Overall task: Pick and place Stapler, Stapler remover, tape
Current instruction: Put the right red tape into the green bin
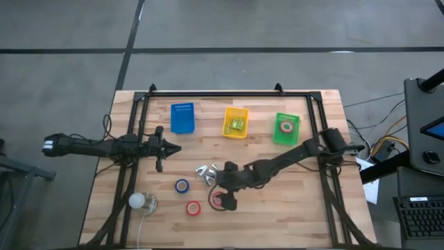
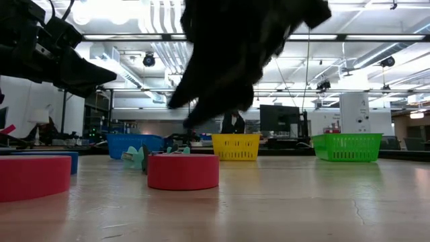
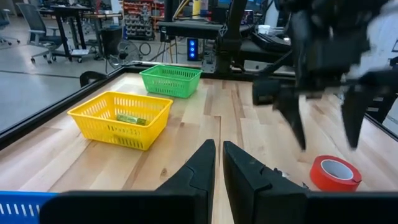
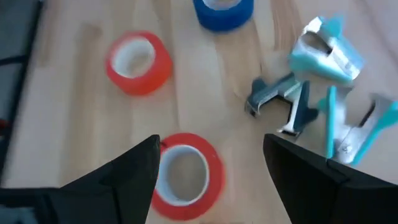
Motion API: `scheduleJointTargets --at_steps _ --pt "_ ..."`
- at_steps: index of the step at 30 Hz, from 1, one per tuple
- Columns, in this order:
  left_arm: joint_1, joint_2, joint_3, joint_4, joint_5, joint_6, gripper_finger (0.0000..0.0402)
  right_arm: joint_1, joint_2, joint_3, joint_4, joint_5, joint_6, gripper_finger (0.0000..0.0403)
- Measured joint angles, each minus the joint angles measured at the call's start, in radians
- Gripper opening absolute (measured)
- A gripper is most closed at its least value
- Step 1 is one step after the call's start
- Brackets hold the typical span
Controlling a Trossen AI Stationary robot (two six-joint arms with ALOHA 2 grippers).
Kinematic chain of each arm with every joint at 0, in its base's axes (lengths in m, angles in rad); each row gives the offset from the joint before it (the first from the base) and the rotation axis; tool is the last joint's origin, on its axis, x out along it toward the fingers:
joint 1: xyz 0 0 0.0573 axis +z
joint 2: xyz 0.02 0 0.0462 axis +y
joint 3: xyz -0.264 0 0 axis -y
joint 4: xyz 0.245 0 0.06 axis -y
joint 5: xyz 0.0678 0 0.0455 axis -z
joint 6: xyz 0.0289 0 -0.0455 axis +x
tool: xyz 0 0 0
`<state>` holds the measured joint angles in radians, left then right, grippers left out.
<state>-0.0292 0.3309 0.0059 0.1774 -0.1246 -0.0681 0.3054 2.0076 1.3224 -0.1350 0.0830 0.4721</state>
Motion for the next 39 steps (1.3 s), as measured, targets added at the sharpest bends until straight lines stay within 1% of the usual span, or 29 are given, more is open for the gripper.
scheduleJointTargets --at_steps 4,7,11,17,23,28,33,36,39 --pt "0.000 0.000 0.000 0.001 0.000 0.000 0.0035 0.007 0.071 0.037 -0.015 -0.006 0.000 0.0271" --pt "0.000 0.000 0.000 0.000 0.000 0.000 0.0035 0.008 0.095 0.068 -0.063 -0.006 0.000 0.0266" --pt "0.000 0.000 0.000 0.000 0.000 0.000 0.0035 0.012 0.103 0.082 -0.127 -0.004 -0.002 0.0256" --pt "0.000 0.000 0.000 0.001 0.000 0.000 0.0035 0.014 0.104 0.073 -0.136 -0.002 0.000 0.0228" --pt "0.000 0.000 0.000 0.001 0.000 0.000 0.0035 0.013 0.104 0.072 -0.148 0.003 0.000 0.0176" --pt "0.000 0.000 0.000 0.001 0.000 0.000 0.0035 0.013 0.104 0.074 -0.156 0.002 -0.014 0.0114" --pt "0.000 0.000 0.000 0.001 0.000 0.000 0.0035 0.009 0.087 0.082 -0.224 0.021 -0.031 0.0058" --pt "0.000 0.000 0.000 0.001 0.000 0.000 0.0035 0.002 0.061 0.081 -0.295 0.061 -0.034 0.0039" --pt "0.000 0.000 0.000 0.001 0.000 0.000 0.0035 -0.002 0.028 0.081 -0.355 0.105 -0.034 0.0036"
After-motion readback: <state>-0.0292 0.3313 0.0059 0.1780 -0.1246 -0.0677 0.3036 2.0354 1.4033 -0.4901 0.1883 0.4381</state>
